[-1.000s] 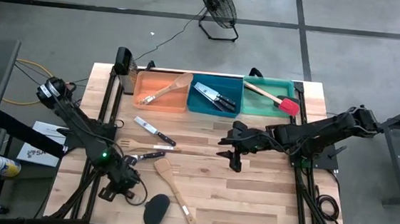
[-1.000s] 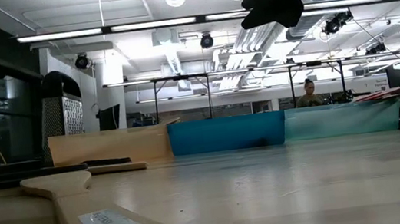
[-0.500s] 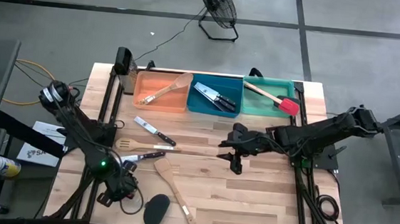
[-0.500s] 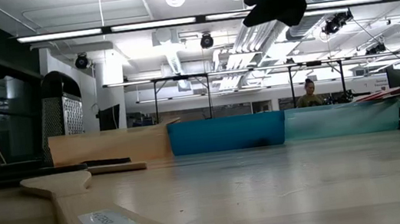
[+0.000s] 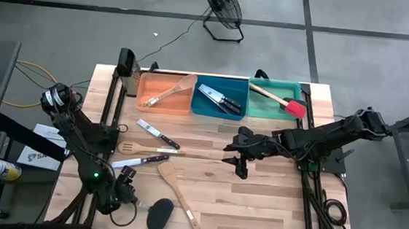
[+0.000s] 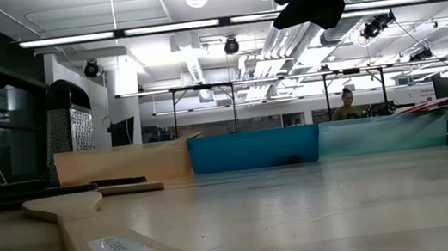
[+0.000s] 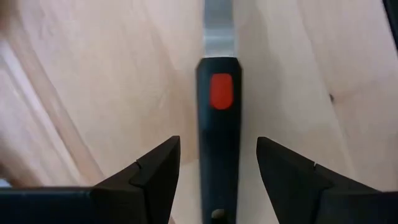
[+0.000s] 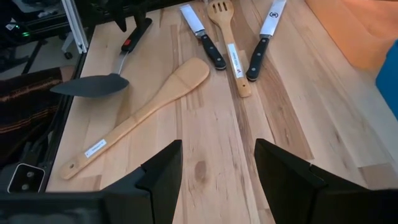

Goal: Pick & Place Kitchen Items
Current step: Put black spatula into the green bin

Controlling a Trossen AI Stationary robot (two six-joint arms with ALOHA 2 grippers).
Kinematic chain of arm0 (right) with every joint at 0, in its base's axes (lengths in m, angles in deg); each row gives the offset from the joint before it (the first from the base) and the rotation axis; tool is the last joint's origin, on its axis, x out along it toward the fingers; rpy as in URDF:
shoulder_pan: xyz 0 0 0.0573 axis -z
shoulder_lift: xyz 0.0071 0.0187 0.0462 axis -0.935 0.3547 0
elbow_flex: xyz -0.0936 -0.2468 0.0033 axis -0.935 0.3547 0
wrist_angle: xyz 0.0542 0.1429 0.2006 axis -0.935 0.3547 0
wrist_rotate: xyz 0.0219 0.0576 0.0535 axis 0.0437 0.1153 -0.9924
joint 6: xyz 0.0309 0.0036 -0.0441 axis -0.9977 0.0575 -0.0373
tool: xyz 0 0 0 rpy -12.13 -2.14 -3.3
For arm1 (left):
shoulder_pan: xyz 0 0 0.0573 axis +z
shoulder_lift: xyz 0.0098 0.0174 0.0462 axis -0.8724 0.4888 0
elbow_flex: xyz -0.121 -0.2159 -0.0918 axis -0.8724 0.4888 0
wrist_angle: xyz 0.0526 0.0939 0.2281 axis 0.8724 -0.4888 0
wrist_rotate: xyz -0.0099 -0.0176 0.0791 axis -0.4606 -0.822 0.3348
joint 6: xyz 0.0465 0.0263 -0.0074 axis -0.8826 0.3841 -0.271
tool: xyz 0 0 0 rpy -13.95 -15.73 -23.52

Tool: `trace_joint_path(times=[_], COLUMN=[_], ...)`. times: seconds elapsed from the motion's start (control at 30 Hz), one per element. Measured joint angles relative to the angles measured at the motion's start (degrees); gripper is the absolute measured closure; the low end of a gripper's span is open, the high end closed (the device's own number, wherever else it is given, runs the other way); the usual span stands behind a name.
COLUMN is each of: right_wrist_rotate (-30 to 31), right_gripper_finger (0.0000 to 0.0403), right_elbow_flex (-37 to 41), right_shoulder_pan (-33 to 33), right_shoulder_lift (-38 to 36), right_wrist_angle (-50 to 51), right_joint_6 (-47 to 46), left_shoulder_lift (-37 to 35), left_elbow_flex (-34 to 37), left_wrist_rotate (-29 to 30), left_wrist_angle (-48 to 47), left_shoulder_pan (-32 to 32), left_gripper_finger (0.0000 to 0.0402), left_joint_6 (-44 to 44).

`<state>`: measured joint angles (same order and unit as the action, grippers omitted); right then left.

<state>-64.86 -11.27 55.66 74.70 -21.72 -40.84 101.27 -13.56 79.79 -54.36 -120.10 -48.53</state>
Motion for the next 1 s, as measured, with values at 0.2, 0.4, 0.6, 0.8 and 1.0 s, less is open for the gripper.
trace_joint_path(times=[0.2, 0.4, 0.6, 0.8, 1.0], right_wrist_rotate=[0.01, 0.01, 0.01, 0.01, -0.01], right_gripper_finger=[0.0211, 0.0211, 0.0211, 0.0211, 0.0211], right_elbow_flex=[0.00, 0.00, 0.00, 0.00, 0.00], right_shoulder_pan=[0.00, 0.00, 0.00, 0.00, 0.00], right_shoulder_lift=[0.00, 0.00, 0.00, 0.00, 0.00], right_wrist_angle=[0.06, 0.06, 0.06, 0.06, 0.08], right_joint_6=[-0.30, -0.32, -0.30, -0.30, -0.30], left_shoulder_lift=[2.99, 6.64, 7.29, 7.31, 6.89], left_elbow_flex=[-0.04, -0.15, -0.22, -0.22, -0.05], left_wrist_rotate=[0.53, 0.71, 0.43, 0.15, -1.21], left_wrist_angle=[0.62, 0.24, 0.16, 0.37, 1.13], left_shoulder_pan=[-1.13, -1.04, -1.04, -1.08, -1.13], left_gripper_finger=[0.0194, 0.0194, 0.0219, 0.0304, 0.0304], left_joint_6=[-0.15, -0.26, -0.28, 0.15, -0.04])
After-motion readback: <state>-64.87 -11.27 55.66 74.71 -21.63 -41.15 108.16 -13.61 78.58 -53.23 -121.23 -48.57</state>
